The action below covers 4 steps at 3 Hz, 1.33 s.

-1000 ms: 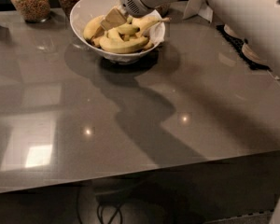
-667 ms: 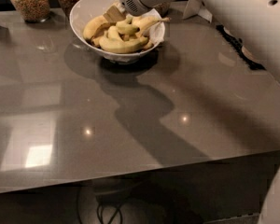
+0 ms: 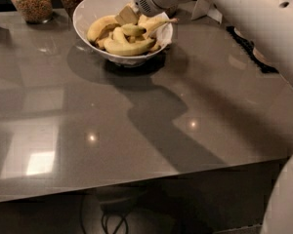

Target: Pick banana from white bowl

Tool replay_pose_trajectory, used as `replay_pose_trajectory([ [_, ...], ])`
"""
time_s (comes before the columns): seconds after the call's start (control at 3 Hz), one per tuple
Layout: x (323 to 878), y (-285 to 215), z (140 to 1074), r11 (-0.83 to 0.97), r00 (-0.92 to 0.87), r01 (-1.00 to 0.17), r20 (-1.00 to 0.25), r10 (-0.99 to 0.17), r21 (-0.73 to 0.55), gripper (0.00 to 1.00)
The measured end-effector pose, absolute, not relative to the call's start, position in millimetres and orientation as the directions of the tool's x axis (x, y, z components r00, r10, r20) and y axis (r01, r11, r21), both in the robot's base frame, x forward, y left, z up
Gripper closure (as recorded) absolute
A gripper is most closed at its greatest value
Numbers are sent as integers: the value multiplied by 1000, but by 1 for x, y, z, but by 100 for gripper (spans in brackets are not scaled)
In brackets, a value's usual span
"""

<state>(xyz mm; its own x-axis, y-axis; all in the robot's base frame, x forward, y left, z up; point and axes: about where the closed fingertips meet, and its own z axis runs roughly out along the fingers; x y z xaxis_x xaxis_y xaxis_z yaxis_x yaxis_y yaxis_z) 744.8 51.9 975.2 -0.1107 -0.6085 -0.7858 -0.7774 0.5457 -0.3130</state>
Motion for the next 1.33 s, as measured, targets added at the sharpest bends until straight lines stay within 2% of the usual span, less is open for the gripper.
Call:
replay_pose_trajectory([
  [0.67, 768, 37, 950, 592, -197, -756, -766, -612, -279, 53],
  [1.33, 780, 40, 928, 602, -251, -761, -745, -618, -243, 54],
])
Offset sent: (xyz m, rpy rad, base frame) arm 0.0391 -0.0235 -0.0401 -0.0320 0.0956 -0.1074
